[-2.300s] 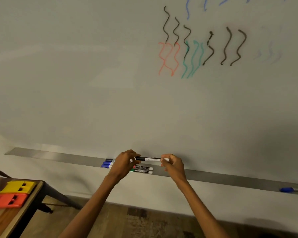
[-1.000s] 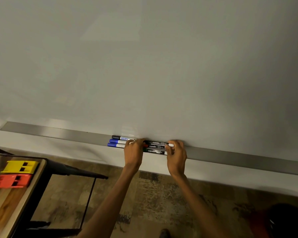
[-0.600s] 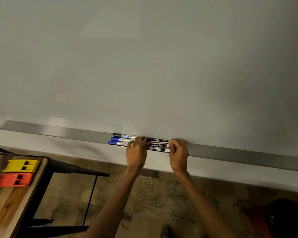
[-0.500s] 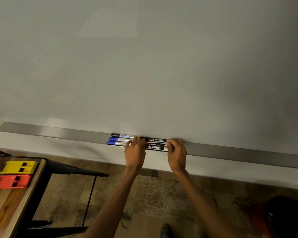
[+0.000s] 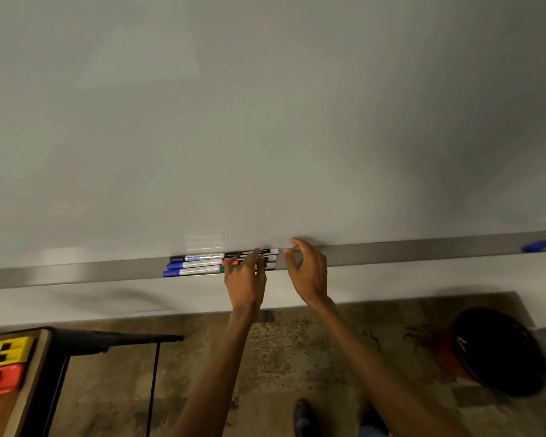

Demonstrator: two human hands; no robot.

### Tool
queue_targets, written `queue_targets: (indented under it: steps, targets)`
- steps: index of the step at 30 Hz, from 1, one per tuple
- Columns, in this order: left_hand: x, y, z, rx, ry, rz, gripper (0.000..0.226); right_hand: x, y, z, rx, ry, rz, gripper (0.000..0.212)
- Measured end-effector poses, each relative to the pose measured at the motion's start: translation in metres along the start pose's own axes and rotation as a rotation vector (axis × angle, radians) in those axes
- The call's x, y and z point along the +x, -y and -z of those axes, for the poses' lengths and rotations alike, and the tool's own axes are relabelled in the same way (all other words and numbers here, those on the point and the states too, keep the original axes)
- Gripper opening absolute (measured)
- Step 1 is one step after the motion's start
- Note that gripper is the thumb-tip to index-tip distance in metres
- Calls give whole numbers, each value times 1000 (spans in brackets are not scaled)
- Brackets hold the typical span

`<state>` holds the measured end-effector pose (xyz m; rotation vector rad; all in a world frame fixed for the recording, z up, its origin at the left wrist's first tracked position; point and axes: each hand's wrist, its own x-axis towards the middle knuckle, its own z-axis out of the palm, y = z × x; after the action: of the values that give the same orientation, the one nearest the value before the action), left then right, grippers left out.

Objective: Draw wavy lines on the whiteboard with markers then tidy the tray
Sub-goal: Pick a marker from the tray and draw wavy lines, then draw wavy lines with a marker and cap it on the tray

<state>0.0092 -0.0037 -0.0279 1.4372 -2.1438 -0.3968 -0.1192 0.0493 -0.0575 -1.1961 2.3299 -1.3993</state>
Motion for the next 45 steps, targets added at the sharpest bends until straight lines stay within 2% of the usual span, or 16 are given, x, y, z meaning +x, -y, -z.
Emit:
queue_targets:
  steps: [5, 13, 16, 24, 27, 32, 38, 41, 45]
  targets:
    - [-6, -50, -13, -65, 100, -4, 28, 4, -12, 52, -25, -94, -40, 40]
    - [-23, -172, -43, -194, 211, -173, 31, 21, -63, 165, -89, -271, -89, 28]
    - [-37, -220, -71, -266, 289, -227, 38, 29, -90, 216, -146, -324, -97, 16]
    - [-79, -366, -160, -276, 491, -444, 33, 59, -186, 362, -333, -367, -204, 15]
    - [-90, -416, -192, -275, 523, -509, 37, 72, -228, 410, -372, -309, -236, 18]
    - [-93, -478, -246, -190, 573, -579, 35, 102, -288, 462, -406, -120, -235, 32]
    - [-86, -510, -293, -77, 629, -522, 36, 124, -336, 478, -463, 92, -185, 42]
    - [-82, -514, -307, -47, 628, -499, 26, 135, -349, 476, -482, 174, -154, 33]
    - [-87, -518, -318, -58, 609, -433, 22, 145, -356, 477, -461, 250, -119, 21]
